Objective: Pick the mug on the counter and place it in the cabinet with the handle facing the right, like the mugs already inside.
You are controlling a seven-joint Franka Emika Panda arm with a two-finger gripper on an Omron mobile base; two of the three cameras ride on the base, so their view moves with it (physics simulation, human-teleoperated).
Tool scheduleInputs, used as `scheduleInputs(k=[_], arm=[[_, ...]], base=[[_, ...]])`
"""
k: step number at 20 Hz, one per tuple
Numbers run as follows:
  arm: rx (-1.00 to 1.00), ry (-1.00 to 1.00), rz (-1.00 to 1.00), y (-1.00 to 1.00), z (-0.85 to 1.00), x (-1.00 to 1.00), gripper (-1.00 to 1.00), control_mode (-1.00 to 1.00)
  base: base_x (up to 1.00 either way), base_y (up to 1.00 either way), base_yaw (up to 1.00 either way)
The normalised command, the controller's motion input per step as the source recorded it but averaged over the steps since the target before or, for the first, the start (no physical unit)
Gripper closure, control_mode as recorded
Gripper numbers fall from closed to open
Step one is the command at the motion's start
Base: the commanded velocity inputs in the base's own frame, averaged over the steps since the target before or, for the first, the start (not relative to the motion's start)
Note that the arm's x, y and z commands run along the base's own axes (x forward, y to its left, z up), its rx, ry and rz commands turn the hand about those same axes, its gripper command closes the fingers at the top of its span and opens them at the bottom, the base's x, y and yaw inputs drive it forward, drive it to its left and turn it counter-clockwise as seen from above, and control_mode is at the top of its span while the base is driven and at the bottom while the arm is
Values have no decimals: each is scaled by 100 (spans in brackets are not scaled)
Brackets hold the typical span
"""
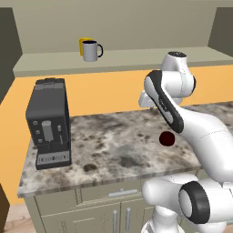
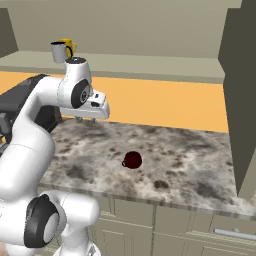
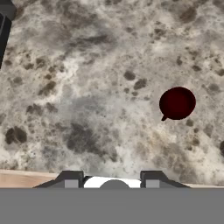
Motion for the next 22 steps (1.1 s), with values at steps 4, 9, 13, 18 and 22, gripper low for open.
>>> scheduleInputs(k=[4, 9, 13, 18, 22], arm=[[0, -3, 0, 0, -1, -14, -100, -100], [0, -13, -1, 0, -6, -26, -100, -100], [-2, -17, -5, 0, -11, -17, -100, -100], [-6, -13, -11, 0, -24, -11, -100, -100], [-5, -3, -13, 0, -36, -3, -100, -100]], base=[[0, 0, 0], [0, 0, 0], [0, 0, 0], [0, 0, 0], [0, 0, 0]])
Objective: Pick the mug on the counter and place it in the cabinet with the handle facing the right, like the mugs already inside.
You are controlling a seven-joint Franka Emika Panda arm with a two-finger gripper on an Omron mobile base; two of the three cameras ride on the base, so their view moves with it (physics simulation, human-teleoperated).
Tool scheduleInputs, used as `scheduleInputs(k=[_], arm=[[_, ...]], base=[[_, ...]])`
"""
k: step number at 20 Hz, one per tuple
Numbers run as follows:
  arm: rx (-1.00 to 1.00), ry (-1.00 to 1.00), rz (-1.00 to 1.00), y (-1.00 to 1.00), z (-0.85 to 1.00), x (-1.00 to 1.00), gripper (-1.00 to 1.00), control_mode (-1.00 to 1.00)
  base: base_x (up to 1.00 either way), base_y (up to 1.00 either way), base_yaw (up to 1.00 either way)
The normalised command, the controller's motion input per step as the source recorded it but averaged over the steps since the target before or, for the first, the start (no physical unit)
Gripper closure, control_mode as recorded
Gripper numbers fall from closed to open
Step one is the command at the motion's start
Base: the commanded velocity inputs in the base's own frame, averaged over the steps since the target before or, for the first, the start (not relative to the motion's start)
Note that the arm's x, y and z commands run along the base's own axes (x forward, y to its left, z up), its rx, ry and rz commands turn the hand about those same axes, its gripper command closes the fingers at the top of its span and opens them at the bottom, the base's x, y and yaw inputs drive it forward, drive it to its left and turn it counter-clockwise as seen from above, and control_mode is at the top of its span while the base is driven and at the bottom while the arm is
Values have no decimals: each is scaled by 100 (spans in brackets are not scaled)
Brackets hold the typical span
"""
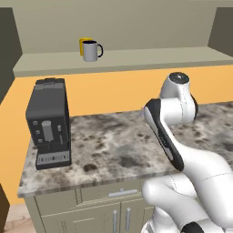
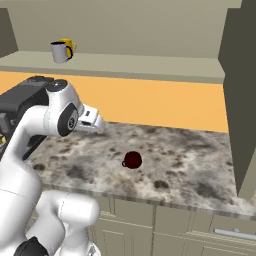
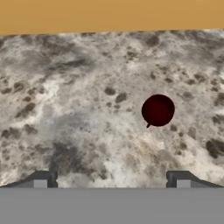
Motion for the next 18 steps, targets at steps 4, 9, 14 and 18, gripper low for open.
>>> scheduleInputs(k=[4, 9, 14, 18], arm=[[-3, -1, -14, 0, -43, 0, -100, -100], [-3, -2, -13, 0, -36, 0, -100, -100], [-1, -1, -9, 0, -31, 0, -100, -100], [0, 0, -7, -7, -31, 0, -100, -100]], base=[[0, 0, 0], [0, 0, 0], [0, 0, 0], [0, 0, 0]])
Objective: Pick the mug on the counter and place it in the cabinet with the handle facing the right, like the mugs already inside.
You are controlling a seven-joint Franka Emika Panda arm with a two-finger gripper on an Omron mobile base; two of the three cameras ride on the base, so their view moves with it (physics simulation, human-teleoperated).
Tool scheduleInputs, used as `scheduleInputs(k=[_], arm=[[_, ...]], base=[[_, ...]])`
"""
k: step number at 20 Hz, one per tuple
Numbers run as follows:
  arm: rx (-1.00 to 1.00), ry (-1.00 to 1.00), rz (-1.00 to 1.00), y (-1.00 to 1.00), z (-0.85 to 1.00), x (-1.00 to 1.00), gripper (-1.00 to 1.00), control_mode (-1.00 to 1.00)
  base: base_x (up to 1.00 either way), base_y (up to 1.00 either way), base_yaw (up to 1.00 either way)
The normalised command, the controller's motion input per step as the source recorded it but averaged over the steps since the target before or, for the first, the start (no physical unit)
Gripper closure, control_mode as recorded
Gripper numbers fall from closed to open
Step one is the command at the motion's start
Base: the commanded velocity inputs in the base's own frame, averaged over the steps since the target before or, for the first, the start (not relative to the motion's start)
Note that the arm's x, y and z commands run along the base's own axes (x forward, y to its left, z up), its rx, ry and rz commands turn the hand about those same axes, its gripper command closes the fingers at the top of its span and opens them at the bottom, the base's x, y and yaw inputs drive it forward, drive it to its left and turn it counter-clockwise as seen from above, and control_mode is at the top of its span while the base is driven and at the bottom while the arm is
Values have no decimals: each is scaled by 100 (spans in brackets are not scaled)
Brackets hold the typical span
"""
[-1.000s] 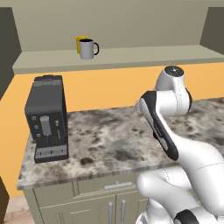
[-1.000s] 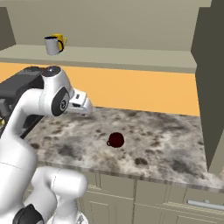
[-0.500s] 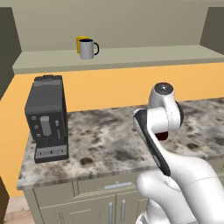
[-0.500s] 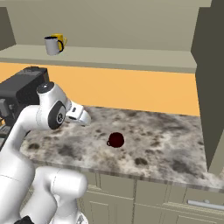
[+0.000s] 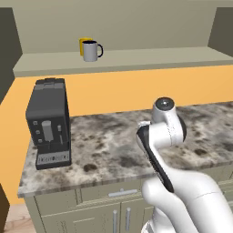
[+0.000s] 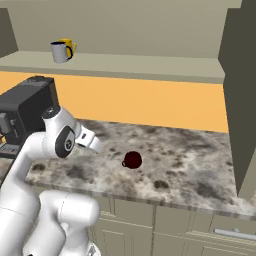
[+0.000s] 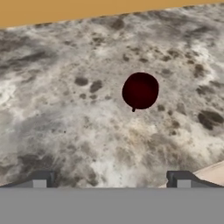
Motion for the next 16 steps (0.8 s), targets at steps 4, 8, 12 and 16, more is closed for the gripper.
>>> scheduleInputs(k=[4, 8, 12, 16], arm=[[0, 0, -7, -12, -34, 0, -100, -100], [0, 0, -6, -19, -34, 0, -100, -100], [0, 0, -5, -25, -32, 10, -100, -100], [0, 0, -5, -28, -32, 23, -100, -100]], base=[[0, 0, 0], [0, 0, 0], [0, 0, 0], [0, 0, 0]])
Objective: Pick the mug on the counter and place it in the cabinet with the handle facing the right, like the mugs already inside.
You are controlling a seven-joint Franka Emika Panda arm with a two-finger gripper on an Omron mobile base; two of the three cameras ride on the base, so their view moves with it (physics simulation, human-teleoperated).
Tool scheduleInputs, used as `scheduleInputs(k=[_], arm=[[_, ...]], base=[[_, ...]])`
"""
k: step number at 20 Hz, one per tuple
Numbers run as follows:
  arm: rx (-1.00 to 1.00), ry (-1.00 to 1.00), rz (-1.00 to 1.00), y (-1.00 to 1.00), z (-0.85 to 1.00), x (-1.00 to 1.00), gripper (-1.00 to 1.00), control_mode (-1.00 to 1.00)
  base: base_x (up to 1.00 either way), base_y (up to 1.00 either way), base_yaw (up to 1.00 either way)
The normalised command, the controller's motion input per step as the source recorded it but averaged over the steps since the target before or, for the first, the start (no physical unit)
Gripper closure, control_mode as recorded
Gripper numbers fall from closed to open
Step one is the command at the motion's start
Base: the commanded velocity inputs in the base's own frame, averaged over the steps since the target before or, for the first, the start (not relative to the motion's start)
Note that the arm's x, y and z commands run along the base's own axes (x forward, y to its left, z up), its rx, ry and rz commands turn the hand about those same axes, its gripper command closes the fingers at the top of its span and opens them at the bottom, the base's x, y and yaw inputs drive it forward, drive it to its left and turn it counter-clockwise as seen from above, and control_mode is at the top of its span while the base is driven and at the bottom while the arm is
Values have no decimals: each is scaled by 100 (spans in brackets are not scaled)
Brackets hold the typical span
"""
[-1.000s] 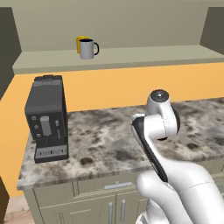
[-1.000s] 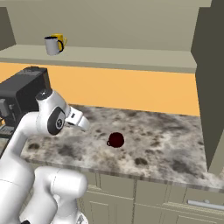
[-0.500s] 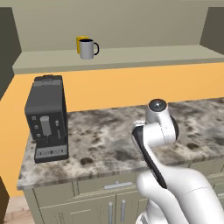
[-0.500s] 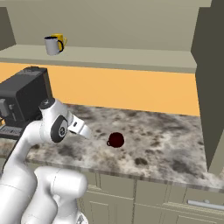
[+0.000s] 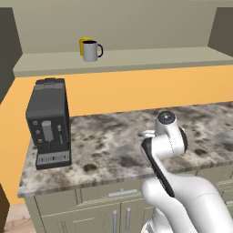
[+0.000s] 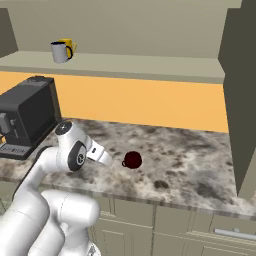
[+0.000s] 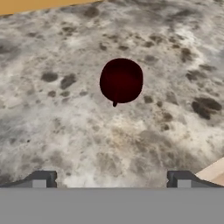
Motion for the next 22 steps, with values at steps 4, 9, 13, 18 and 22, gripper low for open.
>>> scheduleInputs(k=[4, 9, 13, 18, 22], arm=[[0, 0, -6, -29, -27, 29, -100, -100], [0, 0, -5, -26, -25, 25, -100, -100], [0, 0, -3, -24, -31, 20, -100, -100], [0, 0, -3, -17, -30, 24, -100, -100], [0, 0, -1, -3, -28, 21, -100, -100]], base=[[0, 0, 0], [0, 0, 0], [0, 0, 0], [0, 0, 0], [0, 0, 0]])
